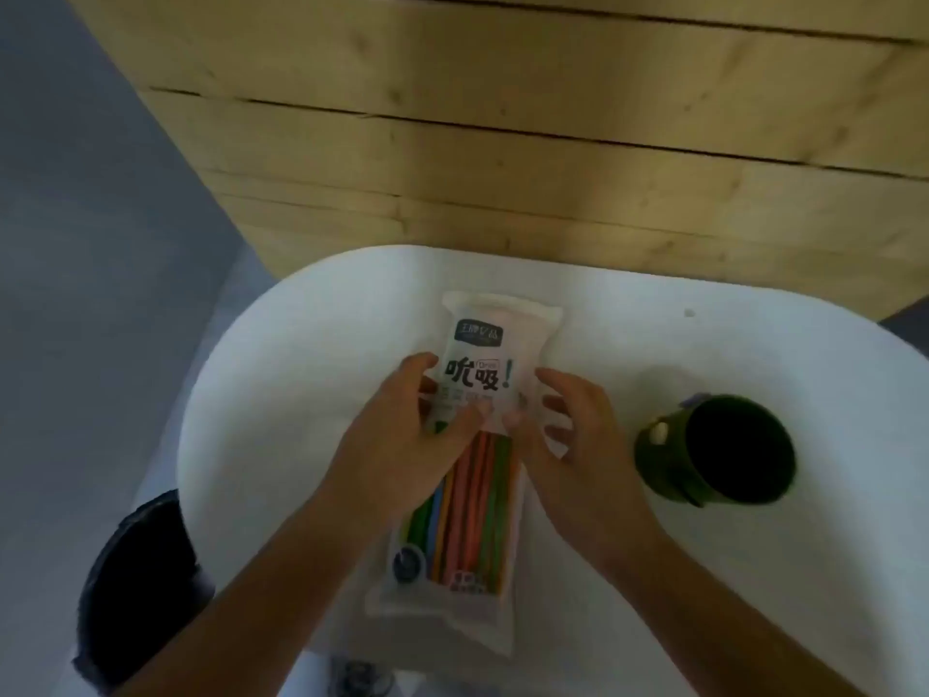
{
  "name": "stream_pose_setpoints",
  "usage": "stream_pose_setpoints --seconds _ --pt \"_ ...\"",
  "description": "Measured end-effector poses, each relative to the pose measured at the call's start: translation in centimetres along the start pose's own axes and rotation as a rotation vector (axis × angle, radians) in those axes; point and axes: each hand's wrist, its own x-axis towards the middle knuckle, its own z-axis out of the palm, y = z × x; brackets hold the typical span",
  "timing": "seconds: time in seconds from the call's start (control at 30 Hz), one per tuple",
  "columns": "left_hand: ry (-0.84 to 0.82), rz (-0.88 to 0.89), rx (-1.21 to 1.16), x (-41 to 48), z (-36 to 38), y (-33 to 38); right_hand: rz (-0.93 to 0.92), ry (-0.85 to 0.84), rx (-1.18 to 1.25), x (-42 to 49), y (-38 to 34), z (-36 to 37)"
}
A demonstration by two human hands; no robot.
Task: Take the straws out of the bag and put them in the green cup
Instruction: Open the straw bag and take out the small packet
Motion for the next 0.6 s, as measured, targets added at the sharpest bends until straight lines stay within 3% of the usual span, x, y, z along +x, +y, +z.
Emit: stream_pose_setpoints --seconds 0.13,0.3,0.6 --pt "0.081 0.037 -0.128 1.4 1.1 -1.4 0.112 -0.044 0.26 1.1 1.5 0.2" --pt "0.144 0.074 -0.302 2.2 1.1 -1.0 0.013 0.03 0.382 1.0 3.0 0.2" --pt "-0.028 0.323 -0.409 -3.9 -0.3 1.7 -0.22 0.206 0.34 -2.9 -2.0 -5.1"
